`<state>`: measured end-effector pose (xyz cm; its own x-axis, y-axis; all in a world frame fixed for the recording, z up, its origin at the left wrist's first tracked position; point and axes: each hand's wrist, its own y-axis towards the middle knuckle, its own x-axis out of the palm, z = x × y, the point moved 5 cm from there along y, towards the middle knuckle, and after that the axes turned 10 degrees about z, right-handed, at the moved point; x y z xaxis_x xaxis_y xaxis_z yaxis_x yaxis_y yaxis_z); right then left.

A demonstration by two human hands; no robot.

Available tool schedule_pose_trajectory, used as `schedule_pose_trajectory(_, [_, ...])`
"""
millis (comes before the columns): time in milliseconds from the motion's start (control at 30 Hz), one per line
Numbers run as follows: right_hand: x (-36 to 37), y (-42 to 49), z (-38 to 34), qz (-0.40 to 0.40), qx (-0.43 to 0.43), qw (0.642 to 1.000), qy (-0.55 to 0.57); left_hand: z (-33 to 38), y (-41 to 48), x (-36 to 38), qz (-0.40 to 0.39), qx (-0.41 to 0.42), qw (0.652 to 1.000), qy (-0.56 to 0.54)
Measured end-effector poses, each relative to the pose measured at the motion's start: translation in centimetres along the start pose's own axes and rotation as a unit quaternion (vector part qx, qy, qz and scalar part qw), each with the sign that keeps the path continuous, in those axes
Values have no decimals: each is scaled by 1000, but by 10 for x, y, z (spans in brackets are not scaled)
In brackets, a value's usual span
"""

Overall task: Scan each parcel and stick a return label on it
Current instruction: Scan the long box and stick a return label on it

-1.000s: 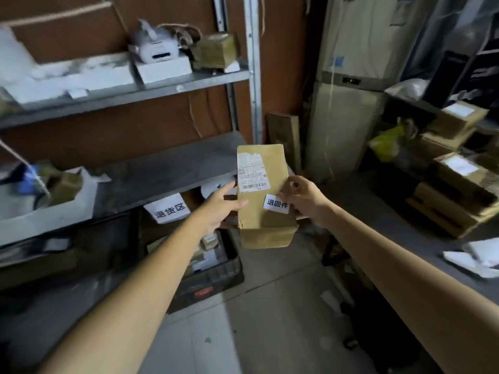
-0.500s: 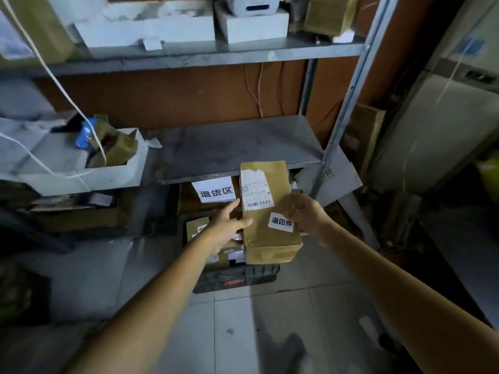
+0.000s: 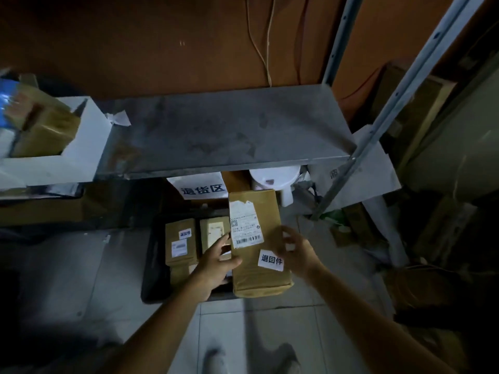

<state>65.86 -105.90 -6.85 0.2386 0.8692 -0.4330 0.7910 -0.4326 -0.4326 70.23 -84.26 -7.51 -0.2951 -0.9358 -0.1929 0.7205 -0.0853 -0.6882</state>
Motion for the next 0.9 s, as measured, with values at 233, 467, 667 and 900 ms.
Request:
schedule_pose_trajectory(233, [65, 117, 83, 30, 33, 999, 16, -46, 148, 26, -24, -14, 1000, 3])
schedule_pose_trajectory(467, [105, 193, 176, 45, 61, 997, 11, -106, 254, 66, -46, -30, 998, -16])
schedule_pose_trajectory(667, [124, 209, 227, 44, 83, 996, 5, -160, 287, 82, -46, -54, 997, -40])
schedule_pose_trajectory(900, [121, 202, 243, 39, 77, 996, -6, -183, 288, 89, -32, -26, 999, -28])
